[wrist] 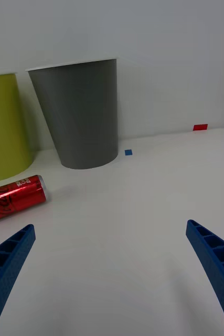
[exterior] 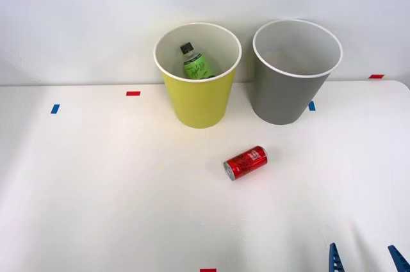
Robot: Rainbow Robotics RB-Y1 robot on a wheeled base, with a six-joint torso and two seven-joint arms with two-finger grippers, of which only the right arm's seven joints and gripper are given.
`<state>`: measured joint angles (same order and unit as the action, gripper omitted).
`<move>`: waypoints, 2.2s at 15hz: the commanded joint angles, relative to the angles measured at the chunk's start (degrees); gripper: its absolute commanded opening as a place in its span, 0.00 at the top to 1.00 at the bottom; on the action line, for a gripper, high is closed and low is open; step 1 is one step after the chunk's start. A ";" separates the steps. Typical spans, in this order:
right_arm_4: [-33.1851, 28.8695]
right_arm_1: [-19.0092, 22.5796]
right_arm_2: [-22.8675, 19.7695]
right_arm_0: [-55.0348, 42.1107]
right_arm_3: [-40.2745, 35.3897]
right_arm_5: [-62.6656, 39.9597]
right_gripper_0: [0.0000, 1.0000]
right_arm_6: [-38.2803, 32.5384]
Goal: Put cans in the gray bin, plastic bottles in the light green bin
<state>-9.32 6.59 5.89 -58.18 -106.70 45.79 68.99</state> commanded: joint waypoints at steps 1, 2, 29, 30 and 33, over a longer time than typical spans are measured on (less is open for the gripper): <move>0.00 0.00 0.00 0.00 0.00 0.00 0.00 0.00; 0.00 0.00 0.00 0.00 0.00 0.00 0.00 0.00; 0.00 0.00 0.00 0.00 0.00 0.00 0.00 0.00; 0.00 0.00 0.00 0.00 0.00 0.00 0.00 0.00; 0.00 0.00 0.00 0.00 0.00 0.00 0.00 0.00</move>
<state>-9.32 6.59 5.89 -58.18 -106.70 45.79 68.99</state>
